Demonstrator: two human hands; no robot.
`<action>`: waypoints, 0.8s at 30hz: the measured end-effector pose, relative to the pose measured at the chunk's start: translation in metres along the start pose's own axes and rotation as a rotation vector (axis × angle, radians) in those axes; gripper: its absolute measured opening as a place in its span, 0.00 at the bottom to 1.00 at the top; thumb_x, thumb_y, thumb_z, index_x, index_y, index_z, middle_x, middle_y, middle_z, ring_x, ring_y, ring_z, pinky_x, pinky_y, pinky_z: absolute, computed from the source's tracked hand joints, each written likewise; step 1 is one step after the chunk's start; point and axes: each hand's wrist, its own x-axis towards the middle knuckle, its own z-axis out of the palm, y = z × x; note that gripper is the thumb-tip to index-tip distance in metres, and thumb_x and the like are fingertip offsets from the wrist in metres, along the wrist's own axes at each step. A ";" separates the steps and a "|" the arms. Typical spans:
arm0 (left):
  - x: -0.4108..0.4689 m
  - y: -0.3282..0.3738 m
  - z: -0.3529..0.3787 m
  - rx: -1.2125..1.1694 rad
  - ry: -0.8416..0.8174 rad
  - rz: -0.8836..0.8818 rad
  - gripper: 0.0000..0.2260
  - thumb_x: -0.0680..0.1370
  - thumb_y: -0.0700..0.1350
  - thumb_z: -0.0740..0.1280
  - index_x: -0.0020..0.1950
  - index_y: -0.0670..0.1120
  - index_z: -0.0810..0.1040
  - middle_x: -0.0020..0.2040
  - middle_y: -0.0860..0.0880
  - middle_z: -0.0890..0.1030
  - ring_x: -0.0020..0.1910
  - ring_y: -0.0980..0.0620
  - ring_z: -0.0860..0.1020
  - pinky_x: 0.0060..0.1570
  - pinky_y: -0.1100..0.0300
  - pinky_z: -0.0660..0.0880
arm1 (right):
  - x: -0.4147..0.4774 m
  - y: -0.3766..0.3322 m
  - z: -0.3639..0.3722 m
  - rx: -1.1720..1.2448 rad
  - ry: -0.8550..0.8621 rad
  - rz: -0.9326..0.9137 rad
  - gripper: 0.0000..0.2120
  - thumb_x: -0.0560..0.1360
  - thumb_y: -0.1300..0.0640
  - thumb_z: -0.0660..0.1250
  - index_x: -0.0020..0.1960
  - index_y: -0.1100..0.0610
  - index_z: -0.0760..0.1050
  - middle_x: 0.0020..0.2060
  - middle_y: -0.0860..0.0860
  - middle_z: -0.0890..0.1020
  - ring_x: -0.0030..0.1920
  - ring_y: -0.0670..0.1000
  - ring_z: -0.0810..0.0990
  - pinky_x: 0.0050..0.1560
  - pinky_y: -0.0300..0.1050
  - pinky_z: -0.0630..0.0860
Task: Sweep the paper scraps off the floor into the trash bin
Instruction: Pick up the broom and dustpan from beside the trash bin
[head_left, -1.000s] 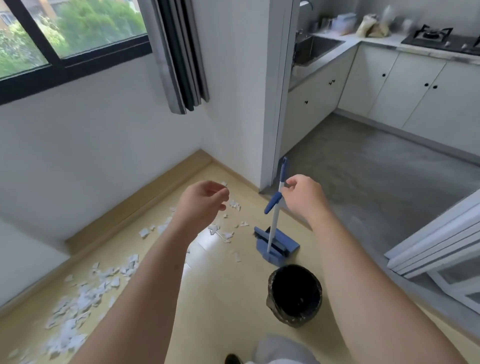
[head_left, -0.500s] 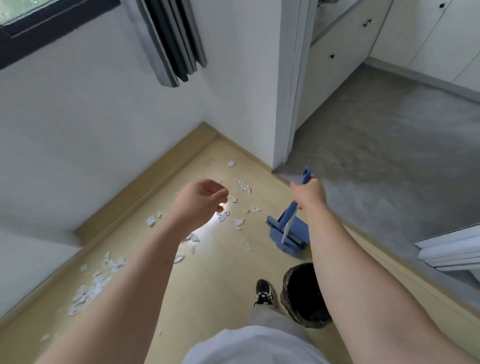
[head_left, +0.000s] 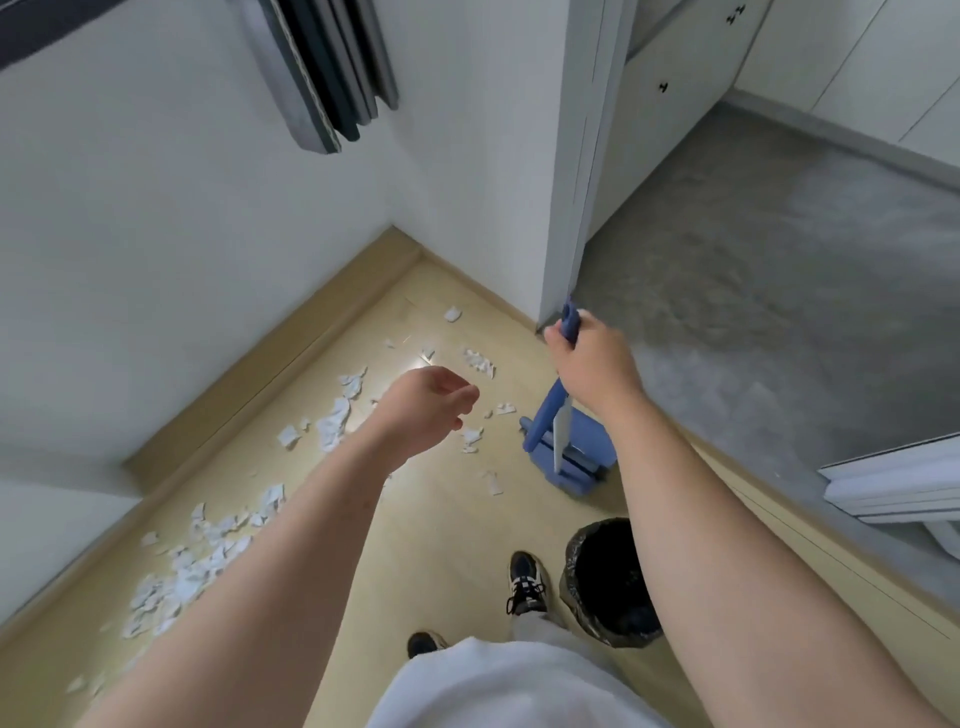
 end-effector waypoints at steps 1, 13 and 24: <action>0.000 0.001 0.001 0.013 -0.027 -0.016 0.10 0.80 0.51 0.65 0.50 0.46 0.83 0.47 0.52 0.85 0.46 0.52 0.84 0.54 0.50 0.81 | -0.006 -0.014 -0.007 -0.094 0.007 -0.076 0.16 0.82 0.45 0.55 0.49 0.55 0.72 0.38 0.52 0.79 0.38 0.54 0.79 0.38 0.48 0.77; -0.006 -0.001 -0.014 -0.284 -0.288 -0.099 0.28 0.81 0.64 0.58 0.54 0.38 0.79 0.43 0.45 0.86 0.35 0.47 0.84 0.41 0.54 0.81 | -0.063 -0.133 -0.038 -0.095 0.082 -0.504 0.16 0.80 0.43 0.59 0.44 0.55 0.71 0.31 0.48 0.76 0.33 0.50 0.77 0.34 0.46 0.74; -0.023 -0.057 -0.021 -0.127 0.060 -0.099 0.28 0.73 0.71 0.64 0.38 0.44 0.71 0.33 0.46 0.70 0.24 0.50 0.63 0.28 0.60 0.62 | -0.091 -0.157 0.003 0.092 -0.089 -0.508 0.12 0.79 0.49 0.64 0.47 0.58 0.73 0.35 0.54 0.81 0.31 0.52 0.81 0.36 0.47 0.80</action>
